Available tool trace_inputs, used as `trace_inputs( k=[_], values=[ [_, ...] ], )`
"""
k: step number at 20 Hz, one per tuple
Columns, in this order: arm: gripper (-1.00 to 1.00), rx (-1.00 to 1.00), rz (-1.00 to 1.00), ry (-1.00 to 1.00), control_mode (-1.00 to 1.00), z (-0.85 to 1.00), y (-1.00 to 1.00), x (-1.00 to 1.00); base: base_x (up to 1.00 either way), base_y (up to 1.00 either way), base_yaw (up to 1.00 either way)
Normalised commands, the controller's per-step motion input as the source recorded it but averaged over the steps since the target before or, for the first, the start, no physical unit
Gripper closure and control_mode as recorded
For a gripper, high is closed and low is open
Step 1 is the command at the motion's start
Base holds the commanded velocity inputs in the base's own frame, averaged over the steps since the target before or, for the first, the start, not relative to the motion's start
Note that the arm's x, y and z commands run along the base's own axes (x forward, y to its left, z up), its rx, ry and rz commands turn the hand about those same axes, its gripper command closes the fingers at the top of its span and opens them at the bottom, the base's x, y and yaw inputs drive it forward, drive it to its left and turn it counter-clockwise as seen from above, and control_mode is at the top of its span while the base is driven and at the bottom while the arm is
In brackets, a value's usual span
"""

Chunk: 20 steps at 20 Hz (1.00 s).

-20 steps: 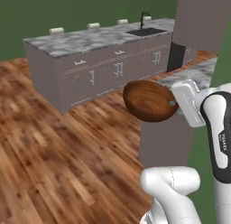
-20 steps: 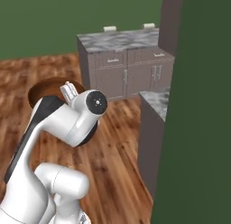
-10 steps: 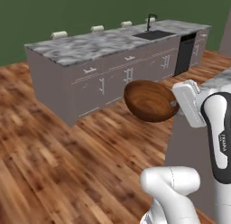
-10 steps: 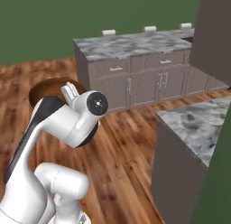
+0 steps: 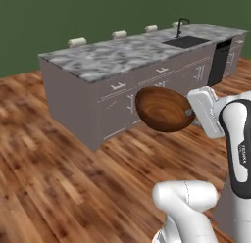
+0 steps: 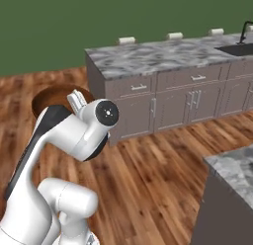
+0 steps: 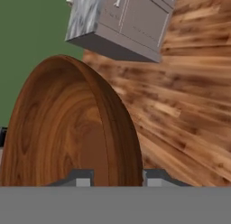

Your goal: Pick up the bowls from the cabinet and place each bowl in front of a stool on the dining counter.

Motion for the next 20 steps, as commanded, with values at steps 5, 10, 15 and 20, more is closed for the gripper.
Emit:
trace_inputs(
  k=[5, 10, 15, 20],
  values=[
    [1.0, 0.0, 0.0, 0.0, 1.0, 0.0, 0.0, 0.0, 1.0, 0.72, 0.0],
    [1.0, 0.0, 0.0, 0.0, 1.0, 0.0, 0.0, 0.0, 1.0, 0.98, -0.03],
    [1.0, 0.0, 0.0, 0.0, 1.0, 0.0, 0.0, 0.0, 1.0, 0.97, -0.04],
    [1.0, 0.0, 0.0, 0.0, 1.0, 0.0, 0.0, 0.0, 1.0, 1.0, -0.02]
  ],
)
